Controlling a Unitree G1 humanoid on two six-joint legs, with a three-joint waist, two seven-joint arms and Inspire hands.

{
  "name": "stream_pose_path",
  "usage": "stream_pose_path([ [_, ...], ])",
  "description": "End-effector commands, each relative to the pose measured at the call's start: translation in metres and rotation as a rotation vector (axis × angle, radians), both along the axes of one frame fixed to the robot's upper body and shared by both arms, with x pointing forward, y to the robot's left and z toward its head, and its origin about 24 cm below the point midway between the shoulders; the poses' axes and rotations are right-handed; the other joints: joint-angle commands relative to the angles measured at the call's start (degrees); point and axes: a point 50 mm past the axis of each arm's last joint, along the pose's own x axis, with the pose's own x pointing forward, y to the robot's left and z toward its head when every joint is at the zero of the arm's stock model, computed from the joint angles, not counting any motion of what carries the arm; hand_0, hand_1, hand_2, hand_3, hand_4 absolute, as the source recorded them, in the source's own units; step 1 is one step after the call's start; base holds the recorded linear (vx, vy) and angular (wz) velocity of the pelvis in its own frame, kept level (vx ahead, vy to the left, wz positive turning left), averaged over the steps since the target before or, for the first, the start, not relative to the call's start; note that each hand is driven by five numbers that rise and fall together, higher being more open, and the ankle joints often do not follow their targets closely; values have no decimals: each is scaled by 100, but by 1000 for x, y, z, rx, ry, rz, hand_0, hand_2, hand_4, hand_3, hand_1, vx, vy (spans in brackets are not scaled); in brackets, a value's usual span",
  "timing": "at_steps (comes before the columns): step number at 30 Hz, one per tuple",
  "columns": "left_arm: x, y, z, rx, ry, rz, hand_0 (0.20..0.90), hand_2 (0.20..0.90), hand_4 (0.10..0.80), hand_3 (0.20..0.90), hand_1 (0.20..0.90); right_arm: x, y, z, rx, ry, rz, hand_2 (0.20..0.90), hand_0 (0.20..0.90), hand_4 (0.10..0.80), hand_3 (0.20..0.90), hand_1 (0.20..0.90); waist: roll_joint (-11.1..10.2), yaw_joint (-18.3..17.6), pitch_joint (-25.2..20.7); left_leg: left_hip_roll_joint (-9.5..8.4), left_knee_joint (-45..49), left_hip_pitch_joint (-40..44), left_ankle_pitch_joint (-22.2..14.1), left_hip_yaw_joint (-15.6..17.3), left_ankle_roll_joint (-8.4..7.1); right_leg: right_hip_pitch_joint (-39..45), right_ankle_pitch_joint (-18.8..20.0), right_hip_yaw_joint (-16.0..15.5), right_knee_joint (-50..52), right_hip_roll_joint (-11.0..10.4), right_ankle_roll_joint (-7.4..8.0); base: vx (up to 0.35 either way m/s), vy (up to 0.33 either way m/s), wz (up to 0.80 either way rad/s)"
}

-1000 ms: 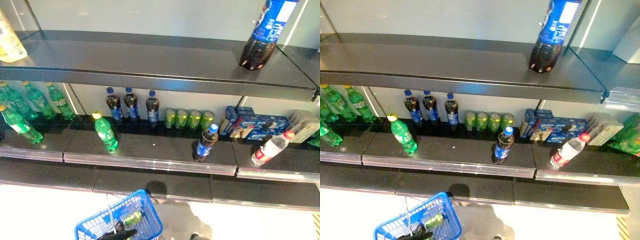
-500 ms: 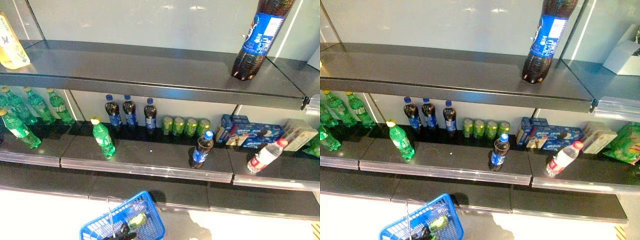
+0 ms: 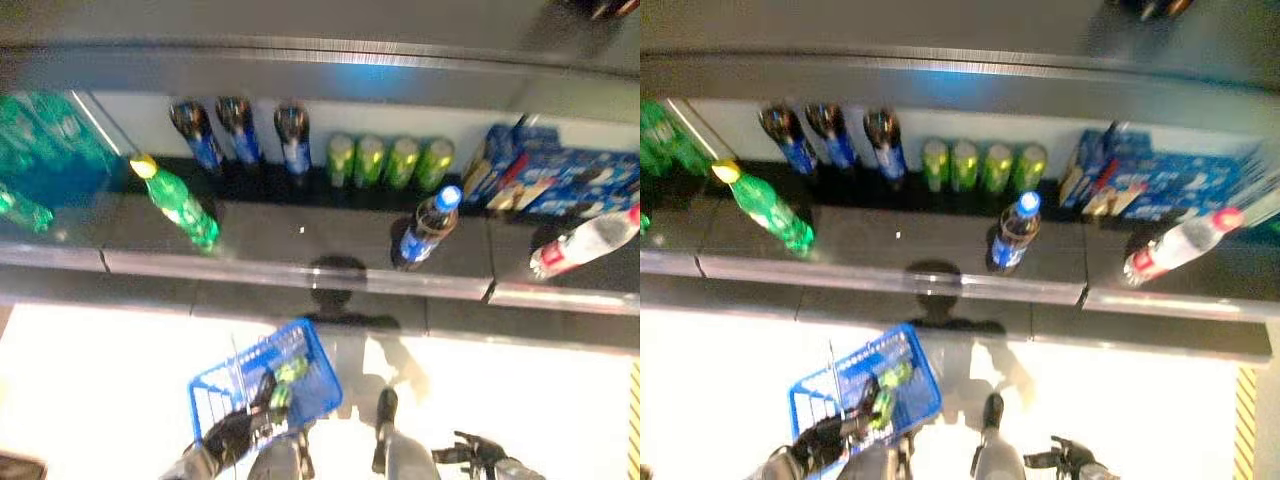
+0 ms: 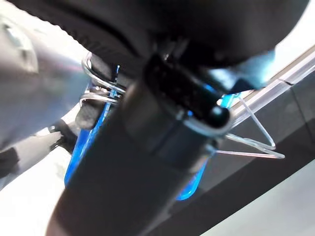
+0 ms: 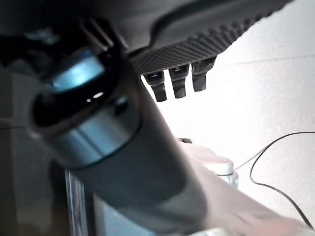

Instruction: Pick up the drink and place into the basket.

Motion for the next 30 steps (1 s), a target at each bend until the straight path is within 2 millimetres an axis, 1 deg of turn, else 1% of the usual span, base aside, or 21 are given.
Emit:
stream_pose_path([
  [1, 26, 17, 24, -11, -195, 35, 300, 300, 100, 200, 300, 12, -11, 10, -22, -101, -4, 900, 900, 800, 900, 900, 3, 68, 201, 32, 924, -623, -30, -660, -62, -579, -445, -22, 1346, -38, 125, -220, -35, -6],
  [2, 31, 17, 26, -14, -212, 39, 300, 300, 100, 200, 300, 18, -12, 14, -22, -141, -7, 900, 900, 800, 900, 900, -3, 57, 239, 36, 1137, -760, -106, -654, -58, -713, -508, -36, 1523, -59, 91, -237, -23, -5],
  [3, 35, 16, 29, -19, -228, 46, 300, 300, 100, 200, 300, 30, -13, 22, -24, -224, -19, 900, 900, 800, 900, 900, -5, 61, 275, 50, 1513, -971, -244, -669, -45, -901, -652, -80, 1898, -120, 24, -166, -12, -6],
  [4, 35, 16, 29, -19, -230, 46, 300, 300, 100, 200, 300, 32, -13, 23, -22, -238, -21, 900, 900, 800, 900, 900, -7, 63, 274, 51, 1580, -1017, -271, -678, -43, -937, -678, -85, 1957, -132, 15, -155, -15, -1],
  [5, 35, 16, 30, -20, -233, 46, 300, 300, 100, 200, 300, 43, -12, 31, -17, -329, -23, 900, 900, 800, 900, 900, -14, 71, 293, 73, 1850, -1139, -391, -693, -36, -1035, -795, -123, 2218, -189, -35, -69, -9, 2],
  [6, 35, 16, 30, -20, -232, 45, 300, 300, 100, 200, 300, 44, -12, 32, -18, -340, -23, 900, 900, 800, 900, 900, -15, 73, 292, 75, 1884, -1154, -407, -695, -34, -1048, -810, -128, 2251, -197, -41, -86, -12, 8],
  [9, 31, 16, 28, -24, -237, 34, 300, 300, 100, 200, 300, 68, -13, 56, -32, -539, 15, 900, 900, 800, 900, 900, -22, 63, 329, 132, 2214, -1281, -569, -713, -16, -1159, -969, -136, 2591, -260, -111, -64, -6, 13],
  [11, 30, 17, 28, -24, -241, 37, 300, 300, 100, 200, 300, 82, -10, 71, -36, -635, 38, 900, 900, 800, 900, 900, -26, 55, 341, 134, 2247, -1296, -599, -721, 5, -1201, -989, -126, 2648, -266, -119, -49, -9, 7],
  [14, 27, 18, 29, -23, -251, 46, 300, 300, 100, 200, 300, 109, 1, 107, -41, -830, 113, 900, 900, 800, 900, 900, -40, 16, 375, 151, 2341, -1340, -631, -747, 35, -1288, -996, -85, 2760, -263, -124, -25, -17, 7],
  [15, 24, 19, 28, -20, -253, 54, 300, 300, 100, 200, 300, 118, 7, 124, -50, -928, 154, 900, 900, 800, 900, 900, -42, -2, 397, 170, 2461, -1307, -810, -774, 3, -1286, -1156, -34, 2913, -269, -54, 28, -6, 9],
  [16, 23, 20, 28, -22, -256, 63, 300, 300, 100, 200, 300, 122, 11, 135, -67, -977, 195, 900, 900, 800, 900, 900, -49, -13, 405, 183, 2500, -1318, -829, -763, 8, -1300, -1174, -34, 2953, -274, -53, 32, -6, 9],
  [17, 21, 22, 28, -22, -260, 76, 300, 300, 100, 200, 300, 127, 18, 150, -107, -1042, 264, 900, 900, 800, 900, 900, -60, -29, 410, 191, 2527, -1345, -828, -764, 17, -1341, -1176, -24, 3000, -279, -44, -20, -12, 6],
  [21, 15, 23, 26, -23, -264, 72, 300, 300, 100, 200, 300, 135, 40, 189, -197, -1218, 476, 900, 900, 800, 900, 900, -66, -54, 444, 201, 2540, -1368, -814, -788, 50, -1398, -1194, 3, 3083, -276, -22, -3, -10, 2],
  [24, 9, 22, 23, -25, -265, 62, 300, 300, 100, 200, 300, 136, 53, 215, -231, -1317, 602, 900, 900, 800, 900, 900, -61, -74, 490, 215, 2541, -1344, -798, -800, 46, -1366, -1201, 27, 3069, -247, -14, 11, -11, 4],
  [26, 7, 20, 22, -27, -265, 58, 300, 300, 100, 200, 300, 137, 60, 231, -244, -1384, 656, 900, 900, 800, 900, 900, -55, -70, 528, 229, 2552, -1340, -782, -799, 40, -1333, -1204, 23, 3050, -245, -17, 5, -3, 2],
  [30, 6, 18, 21, -30, -264, 55, 300, 300, 100, 200, 300, 136, 66, 252, -243, -1490, 676, 900, 900, 800, 900, 900, -44, -67, 576, 264, 2583, -1337, -773, -793, 32, -1290, -1228, -2, 3059, -251, -23, 0, 0, 0],
])
